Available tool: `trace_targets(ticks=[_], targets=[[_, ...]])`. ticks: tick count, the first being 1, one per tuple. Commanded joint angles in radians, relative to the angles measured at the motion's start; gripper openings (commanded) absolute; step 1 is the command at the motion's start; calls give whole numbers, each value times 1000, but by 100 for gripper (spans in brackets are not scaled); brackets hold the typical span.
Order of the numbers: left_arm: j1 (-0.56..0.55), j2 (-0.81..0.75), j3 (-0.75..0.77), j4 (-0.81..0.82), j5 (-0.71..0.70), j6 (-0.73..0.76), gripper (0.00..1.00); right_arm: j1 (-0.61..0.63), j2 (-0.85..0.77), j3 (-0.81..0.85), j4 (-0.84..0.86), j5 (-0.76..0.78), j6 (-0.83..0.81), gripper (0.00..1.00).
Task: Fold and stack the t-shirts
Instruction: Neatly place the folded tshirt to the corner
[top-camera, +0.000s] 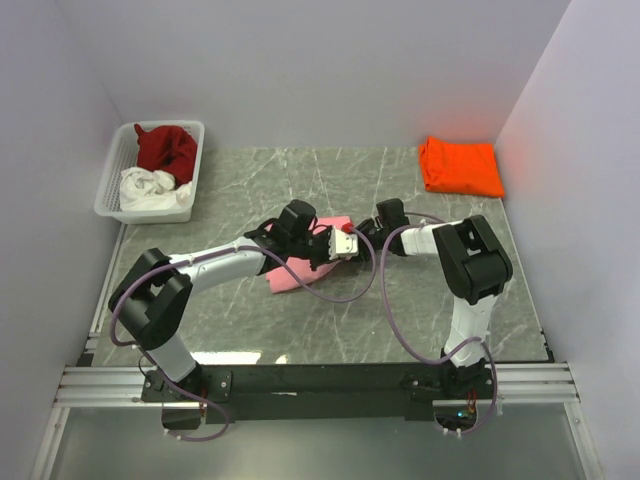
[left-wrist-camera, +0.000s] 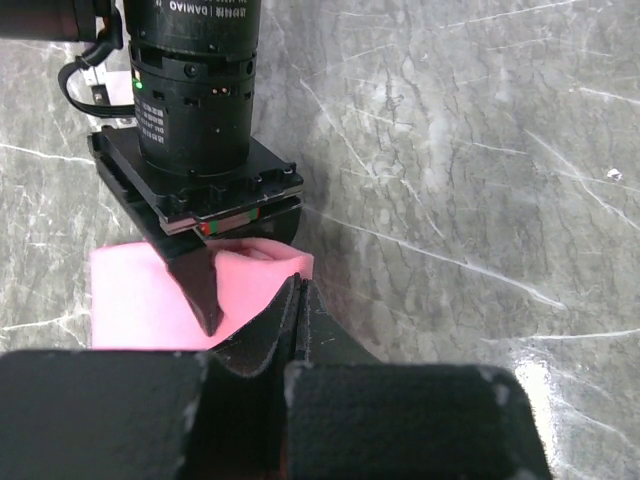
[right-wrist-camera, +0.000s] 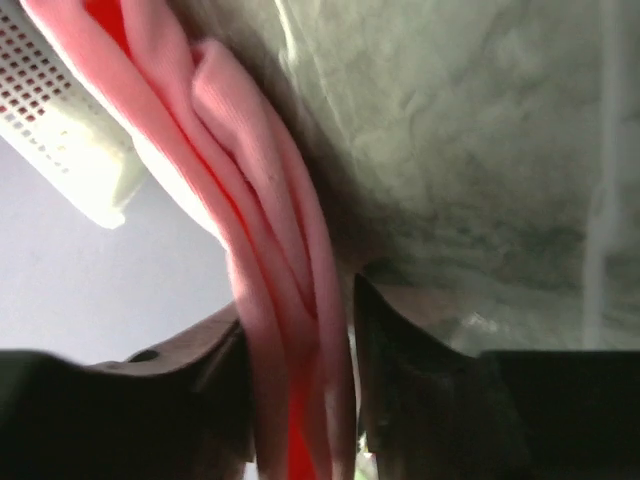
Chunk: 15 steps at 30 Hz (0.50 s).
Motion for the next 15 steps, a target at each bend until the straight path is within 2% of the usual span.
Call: trace_targets(ticks=[1,2,4,6,7,8,10,12,15], targets=[[-8,3,-1,49,16,-16,1,4,12,4,-27,57,-23,40],[-11,3,-1,48,16,-15,1,-3,18,26,-39,61,-37,38],[-13,0,2,43,14,-19,2,-13,34,48,-61,70,-85,22],[-15,-2,8,28,7,-27,14,-28,40,92,-97,81,-152,3],[-16,-5,17,19,0,-33,31,-34,48,114,-120,102,-187,0],[-13,-9,23,8,-6,-42,38,-39,52,182,-160,118,-295,0],[-1,-32,49,-44,-7,-82,50,-52,49,261,-283,174,-413,0],[39,-52,77,-84,13,-146,56,-71,43,350,-369,198,-557,0],[80,-77,134,-193,8,-203,71,-111,61,479,-486,247,-746,0]])
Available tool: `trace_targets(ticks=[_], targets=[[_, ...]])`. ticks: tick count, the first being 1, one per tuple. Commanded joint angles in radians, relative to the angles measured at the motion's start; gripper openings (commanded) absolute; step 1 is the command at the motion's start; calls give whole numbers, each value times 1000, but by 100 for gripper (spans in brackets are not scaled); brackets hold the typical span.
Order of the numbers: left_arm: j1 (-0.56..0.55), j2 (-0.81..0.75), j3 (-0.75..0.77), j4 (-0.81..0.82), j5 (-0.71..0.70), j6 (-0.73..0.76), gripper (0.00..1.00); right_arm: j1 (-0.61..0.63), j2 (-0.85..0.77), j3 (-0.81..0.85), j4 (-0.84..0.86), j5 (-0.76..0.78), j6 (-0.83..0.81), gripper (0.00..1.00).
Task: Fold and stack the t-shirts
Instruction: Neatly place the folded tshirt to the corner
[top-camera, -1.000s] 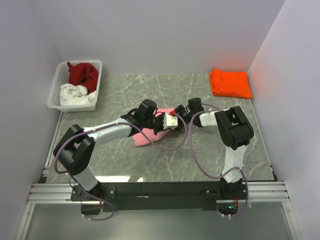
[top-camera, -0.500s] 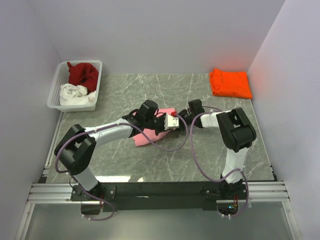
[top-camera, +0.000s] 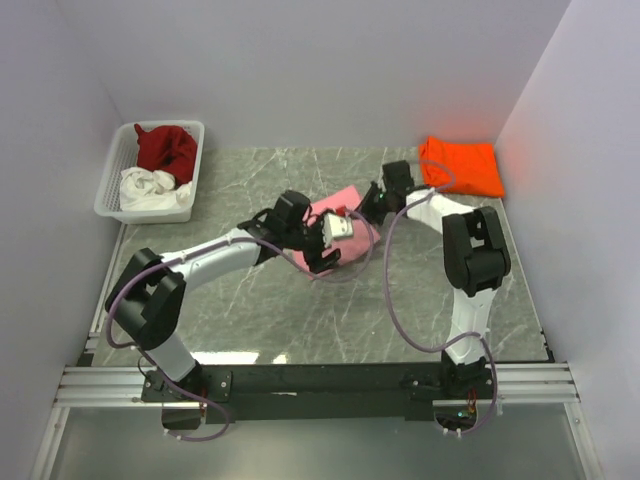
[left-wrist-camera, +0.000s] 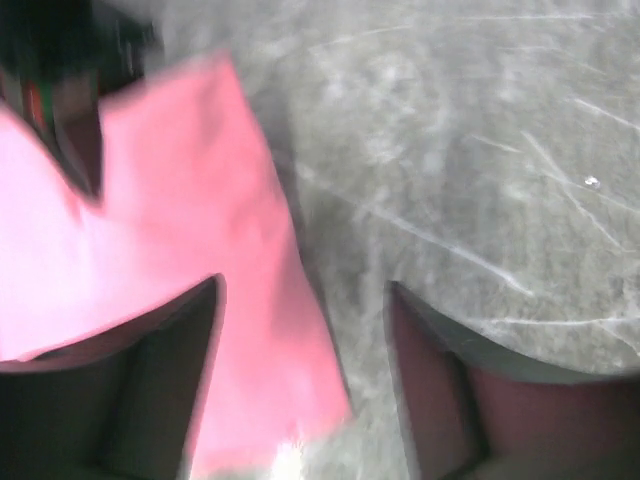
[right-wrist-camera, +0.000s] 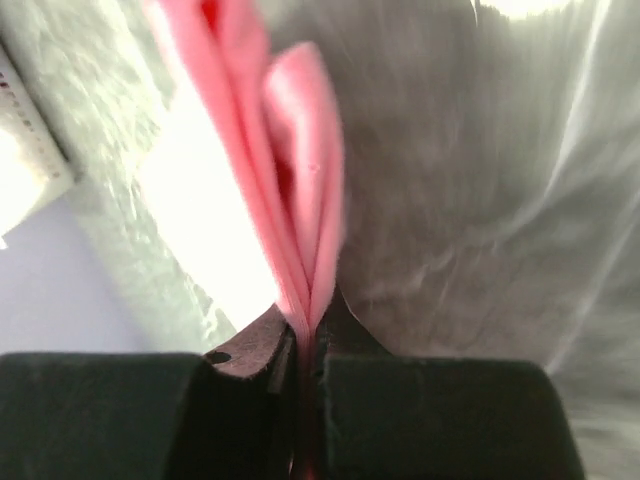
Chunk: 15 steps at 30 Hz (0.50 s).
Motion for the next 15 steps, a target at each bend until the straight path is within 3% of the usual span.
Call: trace_targets(ticks=[1,5,11,15], targets=[[53,-70,109,-155,0,-101,81,-62,6,147,-158,103,-312,0],[105,-56,173,-269,-29,-150,99,-137,69,334,-264,169,-554,0],[173,-7,238,-404,-8,-171,99,-237,164,590,-365,241,-796,0],[182,18,210,-358,-74,-277,100,-290,227,742,-408,265,-903,0]])
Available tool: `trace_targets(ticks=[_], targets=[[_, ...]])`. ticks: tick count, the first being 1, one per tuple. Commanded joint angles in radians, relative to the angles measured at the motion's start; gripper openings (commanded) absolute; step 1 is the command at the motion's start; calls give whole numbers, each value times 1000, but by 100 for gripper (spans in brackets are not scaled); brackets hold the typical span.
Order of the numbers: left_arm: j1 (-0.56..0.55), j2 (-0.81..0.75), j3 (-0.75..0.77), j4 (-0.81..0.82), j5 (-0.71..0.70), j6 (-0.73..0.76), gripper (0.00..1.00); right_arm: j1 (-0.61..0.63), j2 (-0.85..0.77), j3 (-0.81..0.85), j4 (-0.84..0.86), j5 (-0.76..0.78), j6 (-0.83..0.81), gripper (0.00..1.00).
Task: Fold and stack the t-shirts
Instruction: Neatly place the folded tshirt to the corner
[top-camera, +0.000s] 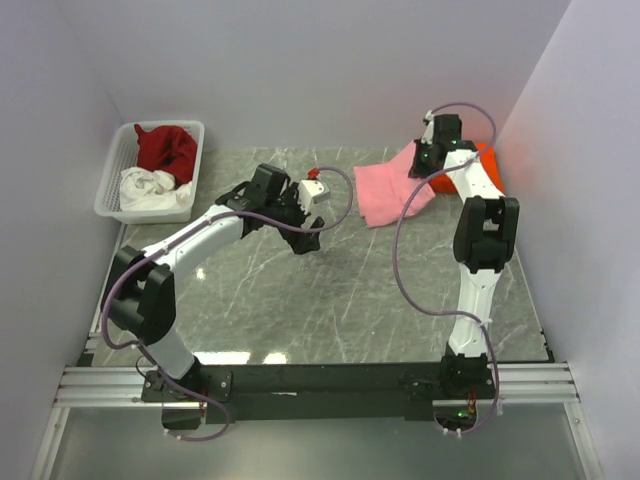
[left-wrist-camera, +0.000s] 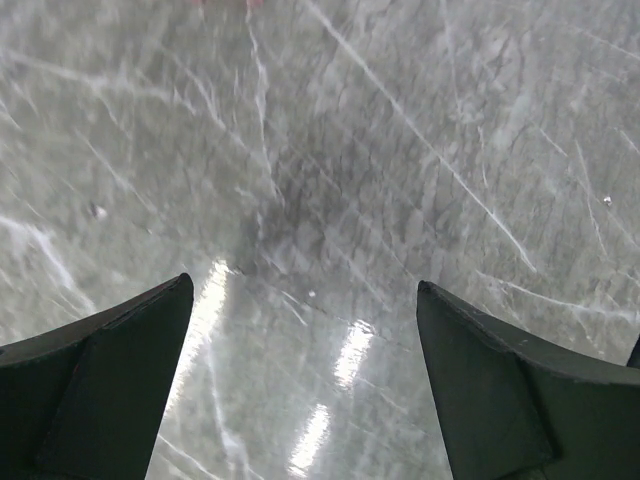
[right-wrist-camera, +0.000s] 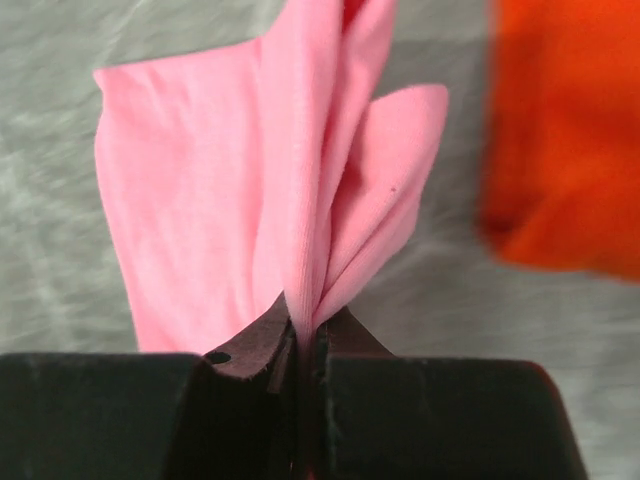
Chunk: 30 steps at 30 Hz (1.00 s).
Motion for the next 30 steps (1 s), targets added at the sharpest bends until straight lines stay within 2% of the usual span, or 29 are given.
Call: trace_targets(ticks=[1,7,16,30], targets=[[3,32,16,-29,-32,-94,99,-42,20,172,-61,59,-183,0],[8,102,69,-55,-36,-117,99,-81,59,349,-57,94,-252,0],[6,162,122,-72,-65,-130,99,-87,42,391,24,159,-295,0],[6,199,131,-45,-46,-160,100,-90,-36,418,-28,161,-283,0]])
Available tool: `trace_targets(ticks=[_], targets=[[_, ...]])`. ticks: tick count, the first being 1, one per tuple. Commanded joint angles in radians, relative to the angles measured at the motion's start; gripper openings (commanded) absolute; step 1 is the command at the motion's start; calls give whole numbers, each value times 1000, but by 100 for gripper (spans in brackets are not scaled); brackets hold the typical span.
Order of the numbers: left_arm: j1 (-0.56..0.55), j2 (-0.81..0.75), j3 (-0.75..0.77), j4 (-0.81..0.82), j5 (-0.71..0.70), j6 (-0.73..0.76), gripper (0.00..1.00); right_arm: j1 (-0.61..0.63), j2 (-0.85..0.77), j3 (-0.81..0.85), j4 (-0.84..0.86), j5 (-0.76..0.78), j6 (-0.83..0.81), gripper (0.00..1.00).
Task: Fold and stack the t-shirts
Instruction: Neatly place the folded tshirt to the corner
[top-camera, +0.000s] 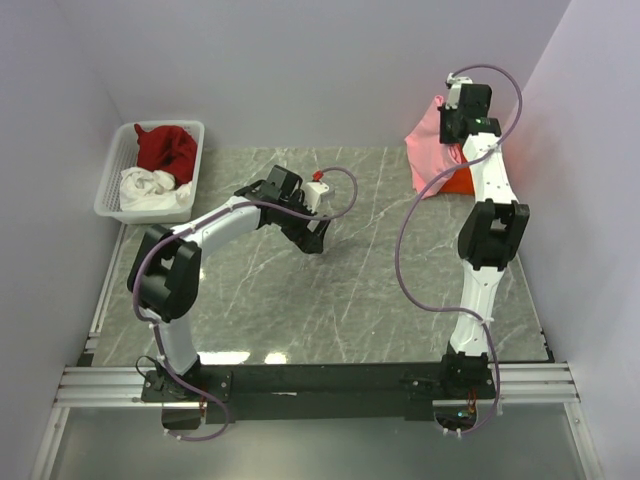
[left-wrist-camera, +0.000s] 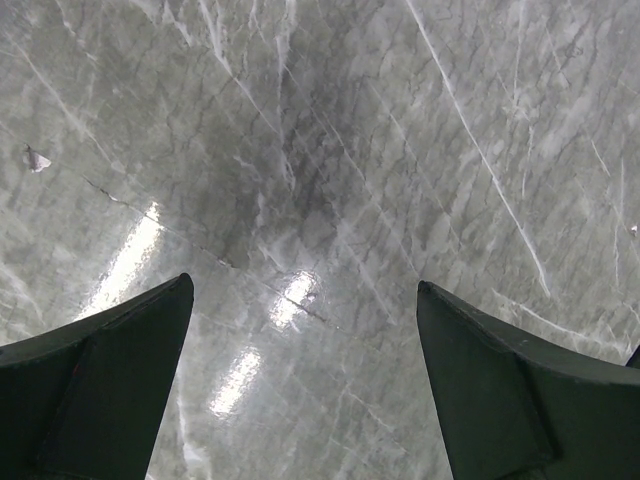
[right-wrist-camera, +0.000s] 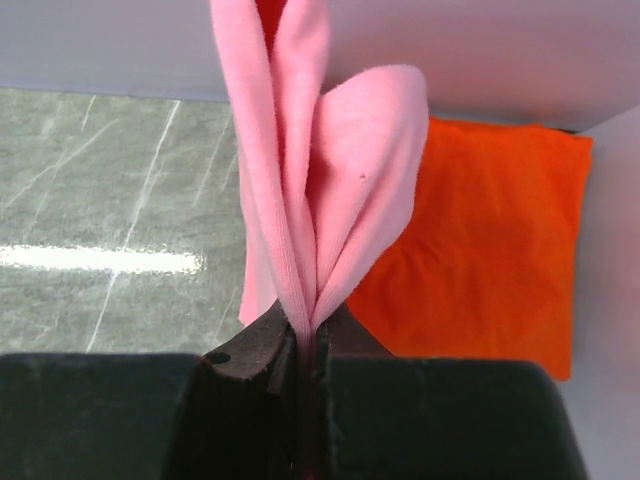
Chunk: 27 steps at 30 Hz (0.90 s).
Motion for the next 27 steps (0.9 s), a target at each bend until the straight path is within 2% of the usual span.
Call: trace_targets(ticks=[1,12,27], targets=[[2,0,28,31,13,-19,100,-3,-105,45,15,6,7,0],[2,-9,-15,61,44,-16,99,-3,-160,45,-41,-19,44,0],[2,-12,-22,57,53,-8,99,-17,-117,59,-4,29,-4,0]])
